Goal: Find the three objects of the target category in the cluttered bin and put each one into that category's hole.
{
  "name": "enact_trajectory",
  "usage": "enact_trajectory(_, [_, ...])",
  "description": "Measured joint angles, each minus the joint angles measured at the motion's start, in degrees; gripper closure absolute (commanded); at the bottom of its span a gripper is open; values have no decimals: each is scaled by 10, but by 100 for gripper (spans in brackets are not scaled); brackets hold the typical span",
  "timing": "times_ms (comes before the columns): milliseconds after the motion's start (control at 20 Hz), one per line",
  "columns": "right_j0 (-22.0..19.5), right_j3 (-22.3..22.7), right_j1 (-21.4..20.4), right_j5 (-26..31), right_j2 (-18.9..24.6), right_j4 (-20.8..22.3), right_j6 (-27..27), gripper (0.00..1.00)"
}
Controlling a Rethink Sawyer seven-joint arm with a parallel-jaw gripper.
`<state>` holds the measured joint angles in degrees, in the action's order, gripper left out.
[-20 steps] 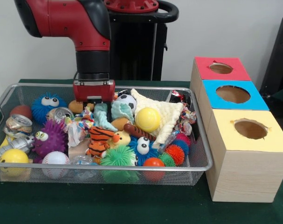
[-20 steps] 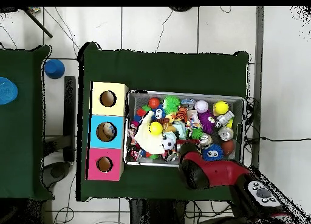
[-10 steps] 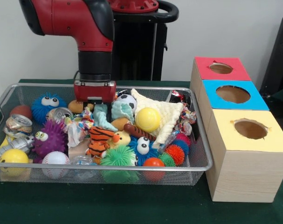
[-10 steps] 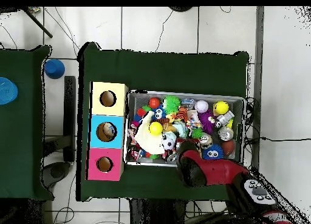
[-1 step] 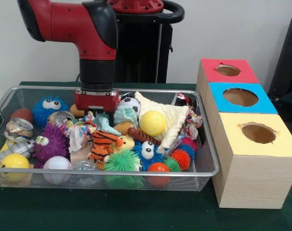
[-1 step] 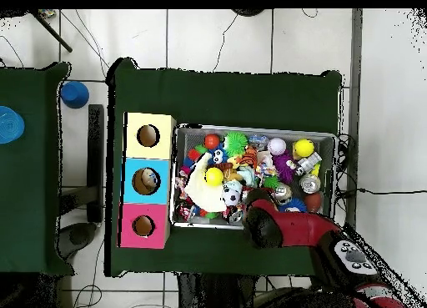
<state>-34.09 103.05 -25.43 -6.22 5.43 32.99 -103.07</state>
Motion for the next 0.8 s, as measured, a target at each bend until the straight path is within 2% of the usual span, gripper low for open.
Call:
enact_trajectory(650, [10,-49,5,124,15,-35,0,0])
enact_trajectory(800, [10,-65,4,179,25,-47,0,0])
